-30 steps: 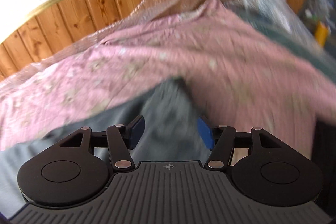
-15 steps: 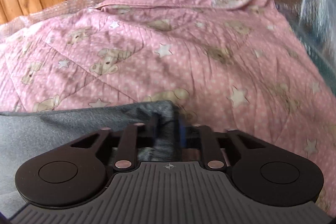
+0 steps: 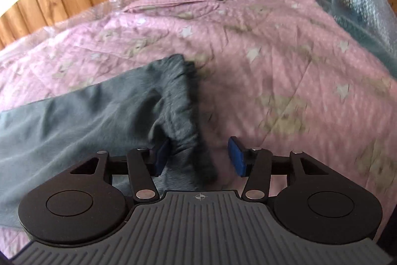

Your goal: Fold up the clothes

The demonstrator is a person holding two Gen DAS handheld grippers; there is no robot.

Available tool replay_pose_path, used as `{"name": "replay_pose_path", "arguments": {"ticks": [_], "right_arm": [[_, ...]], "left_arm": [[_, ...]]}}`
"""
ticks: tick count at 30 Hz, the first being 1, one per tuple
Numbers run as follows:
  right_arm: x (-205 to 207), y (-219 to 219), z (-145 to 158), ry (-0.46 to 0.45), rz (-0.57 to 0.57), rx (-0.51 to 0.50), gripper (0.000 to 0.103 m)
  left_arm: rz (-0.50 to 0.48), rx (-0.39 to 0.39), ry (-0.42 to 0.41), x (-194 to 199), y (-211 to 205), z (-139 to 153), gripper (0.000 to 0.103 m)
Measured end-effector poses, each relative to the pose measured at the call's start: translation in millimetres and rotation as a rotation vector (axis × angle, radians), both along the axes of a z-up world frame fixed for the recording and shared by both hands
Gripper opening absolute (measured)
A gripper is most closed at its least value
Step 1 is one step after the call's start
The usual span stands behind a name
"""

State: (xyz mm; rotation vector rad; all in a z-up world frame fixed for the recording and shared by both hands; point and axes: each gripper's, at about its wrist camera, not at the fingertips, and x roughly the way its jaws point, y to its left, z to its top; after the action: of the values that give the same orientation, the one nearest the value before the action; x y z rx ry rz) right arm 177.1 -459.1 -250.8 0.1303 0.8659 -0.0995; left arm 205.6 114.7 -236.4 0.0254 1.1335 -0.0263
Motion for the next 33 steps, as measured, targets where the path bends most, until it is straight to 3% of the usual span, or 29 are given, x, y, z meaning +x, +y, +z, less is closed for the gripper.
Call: {"name": "replay_pose_path", "arguments": {"ticks": [2,5,6,7,9,10,12,13,14,15,18,19,22,27,29,33], "right_arm": [[5,-1,5,0.017,0.016,-0.020,0.056],[-10,-14,22,-0.024,-0.012,0.114,0.059],[-17,-19,26,-0.048,-0.026,0.160,0.066],[-26,-23,29,-0.075,-0.041,0.205,0.074],[-33,-30,21,-0.070,-0.075,0.267,0.074],[-32,-33,11,-0.044,-0.087,0.295,0.070],[-30,-32,-3,-0.031,-0.085,0.304,0.066],[-30,-31,-9,-0.029,-0.080,0.303,0.065],[-28,-28,-12,-0.023,-0.077,0.287,0.062],[-26,-24,-11,-0.009,-0.067,0.263,0.041],[-21,-12,-4,0.012,-0.026,0.182,0.024],[-22,-8,2,0.002,-0.016,0.160,0.013],[-27,12,20,-0.045,0.038,0.053,0.011],[-35,68,35,-0.117,0.177,-0.201,0.010],[-36,86,36,-0.130,0.223,-0.260,0.009],[-40,116,36,-0.167,0.294,-0.332,0.008]], "left_arm": [[0.018,-0.007,0.012,3,-1,6,0.028],[-0.006,-0.143,-0.026,0,-19,31,0.033],[-0.031,-0.196,-0.035,-1,-31,36,0.034],[-0.058,-0.243,-0.038,-2,-44,40,0.037],[-0.122,-0.296,-0.007,-2,-71,33,0.040],[-0.151,-0.309,0.012,-2,-84,27,0.040],[-0.181,-0.215,0.073,2,-103,3,0.041],[-0.190,-0.175,0.072,3,-110,1,0.035],[-0.198,-0.135,0.071,4,-116,-2,0.043],[-0.205,-0.106,0.072,6,-122,-2,0.042],[-0.227,-0.171,0.055,21,-143,21,0.045],[-0.246,-0.206,0.033,28,-153,31,0.051],[-0.322,-0.329,-0.025,50,-199,62,0.061],[-0.473,-0.542,0.022,93,-298,82,0.071],[-0.565,-0.538,0.032,102,-343,81,0.072],[-0.708,-0.404,0.083,106,-410,58,0.073]]}}
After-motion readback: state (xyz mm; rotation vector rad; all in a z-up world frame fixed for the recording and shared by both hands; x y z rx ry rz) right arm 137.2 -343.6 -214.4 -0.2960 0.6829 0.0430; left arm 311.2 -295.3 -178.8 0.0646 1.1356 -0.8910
